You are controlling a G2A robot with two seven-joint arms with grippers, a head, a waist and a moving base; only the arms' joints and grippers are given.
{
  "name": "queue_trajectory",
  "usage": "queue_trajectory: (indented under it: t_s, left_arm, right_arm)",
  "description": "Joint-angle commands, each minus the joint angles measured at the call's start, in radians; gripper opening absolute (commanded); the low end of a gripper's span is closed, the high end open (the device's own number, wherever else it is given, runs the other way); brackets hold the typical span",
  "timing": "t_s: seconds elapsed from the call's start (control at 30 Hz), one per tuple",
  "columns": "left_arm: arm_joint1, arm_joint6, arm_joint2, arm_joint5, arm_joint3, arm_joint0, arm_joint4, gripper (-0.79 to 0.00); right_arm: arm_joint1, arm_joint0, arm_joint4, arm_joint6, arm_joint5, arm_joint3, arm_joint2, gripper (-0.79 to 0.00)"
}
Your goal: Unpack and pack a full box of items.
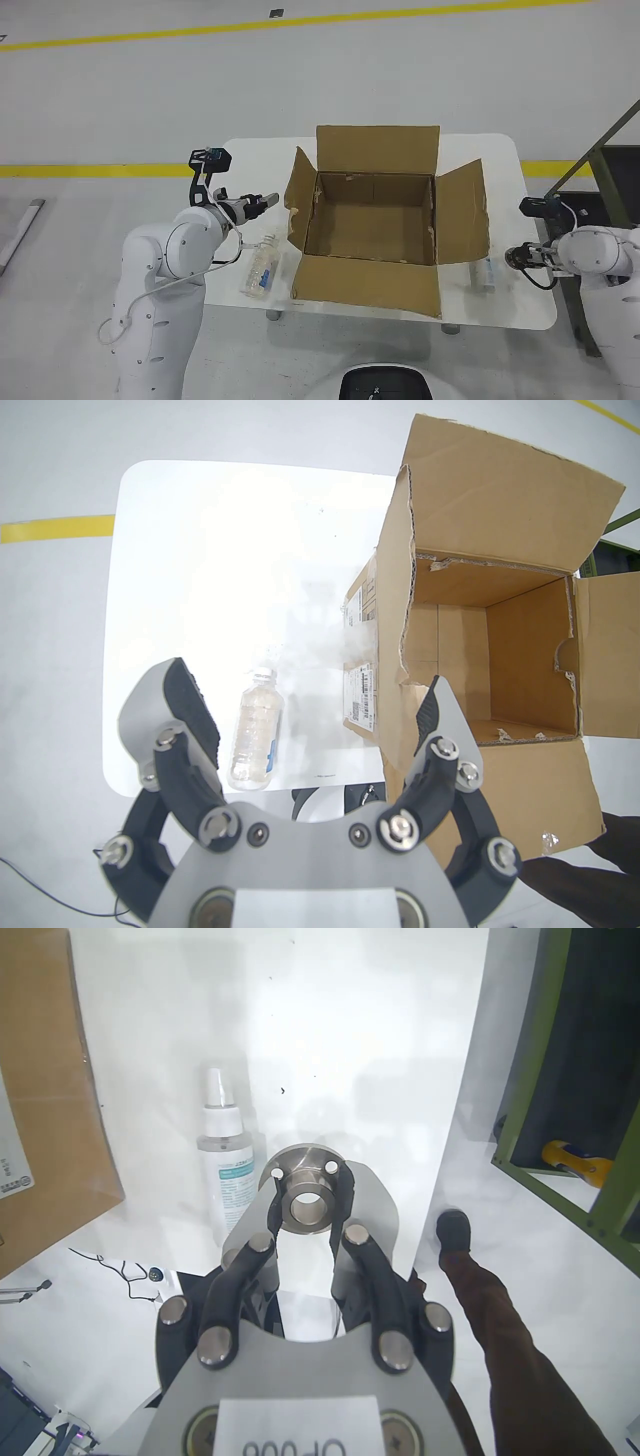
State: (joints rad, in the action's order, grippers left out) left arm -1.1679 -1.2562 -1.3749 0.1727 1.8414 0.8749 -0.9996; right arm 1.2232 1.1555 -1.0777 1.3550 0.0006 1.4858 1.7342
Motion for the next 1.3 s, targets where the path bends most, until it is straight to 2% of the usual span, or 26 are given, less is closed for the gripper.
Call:
queue_trajectory:
  t_s: [0.0, 0.43, 0.47, 0.53, 0.67, 0.83, 0.9, 1.0, 1.17, 1.2, 1.23, 1.27]
  left_arm:
    - [0.0, 0.0, 0.0, 0.0, 0.0, 0.0, 0.0, 0.0]
    - [0.0, 0.0, 0.0, 0.0, 0.0, 0.0, 0.0, 0.0]
    - [0.0, 0.0, 0.0, 0.0, 0.0, 0.0, 0.0, 0.0]
    - [0.0, 0.0, 0.0, 0.0, 0.0, 0.0, 0.0, 0.0]
    - [0.0, 0.0, 0.0, 0.0, 0.0, 0.0, 0.0, 0.0]
    - [0.0, 0.0, 0.0, 0.0, 0.0, 0.0, 0.0, 0.0]
    - [0.0, 0.0, 0.0, 0.0, 0.0, 0.0, 0.0, 0.0]
    - [0.0, 0.0, 0.0, 0.0, 0.0, 0.0, 0.0, 0.0]
    - [0.0, 0.0, 0.0, 0.0, 0.0, 0.0, 0.0, 0.0]
    - [0.0, 0.0, 0.0, 0.0, 0.0, 0.0, 0.0, 0.0]
    - [0.0, 0.0, 0.0, 0.0, 0.0, 0.0, 0.0, 0.0]
    - [0.0, 0.0, 0.0, 0.0, 0.0, 0.0, 0.0, 0.0]
  right_arm:
    - [-0.001, -0.003, 0.004, -0.019, -0.004, -0.023, -0.01, -0.785]
    - [-0.009, -0.029, 0.004, -0.095, -0.021, -0.141, -0.07, -0.785]
    - [-0.009, -0.033, 0.004, -0.096, -0.022, -0.146, -0.074, -0.763]
    - [-0.011, -0.039, 0.006, -0.098, -0.024, -0.157, -0.082, -0.637]
    - [-0.014, -0.049, 0.009, -0.103, -0.026, -0.177, -0.093, -0.496]
    - [-0.019, -0.063, 0.03, -0.096, -0.037, -0.177, -0.094, -0.406]
    - [-0.022, -0.062, 0.053, -0.091, -0.046, -0.153, -0.082, -0.185]
    - [-0.03, -0.052, 0.091, -0.083, -0.057, -0.087, -0.049, 0.0]
    - [-0.039, -0.021, 0.172, -0.164, -0.102, 0.09, 0.015, 0.0]
    - [-0.04, -0.01, 0.19, -0.204, -0.113, 0.122, 0.025, -0.086]
    - [-0.04, -0.002, 0.2, -0.274, -0.129, 0.167, 0.035, -0.529]
    - [-0.04, 0.017, 0.196, -0.332, -0.152, 0.194, 0.035, -0.696]
